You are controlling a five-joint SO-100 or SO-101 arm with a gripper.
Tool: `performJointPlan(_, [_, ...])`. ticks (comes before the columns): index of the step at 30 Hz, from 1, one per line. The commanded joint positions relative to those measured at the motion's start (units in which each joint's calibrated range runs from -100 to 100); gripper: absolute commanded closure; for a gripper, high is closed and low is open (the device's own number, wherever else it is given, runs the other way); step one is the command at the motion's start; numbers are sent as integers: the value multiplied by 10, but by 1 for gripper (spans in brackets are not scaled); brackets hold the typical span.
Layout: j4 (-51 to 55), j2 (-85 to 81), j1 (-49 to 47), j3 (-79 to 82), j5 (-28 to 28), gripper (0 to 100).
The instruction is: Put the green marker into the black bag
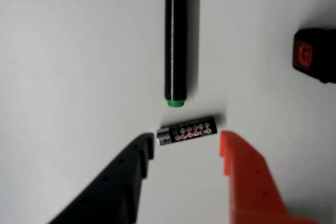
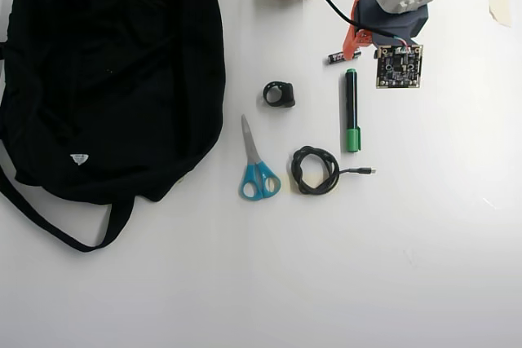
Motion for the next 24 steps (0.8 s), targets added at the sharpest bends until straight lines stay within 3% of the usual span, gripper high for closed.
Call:
performJointPlan(1, [-5, 23, 3, -14, -2, 83])
performJointPlan(18, [-63, 37, 21, -6, -3, 83])
performJointPlan(24, [-63, 37, 4, 0, -1, 77])
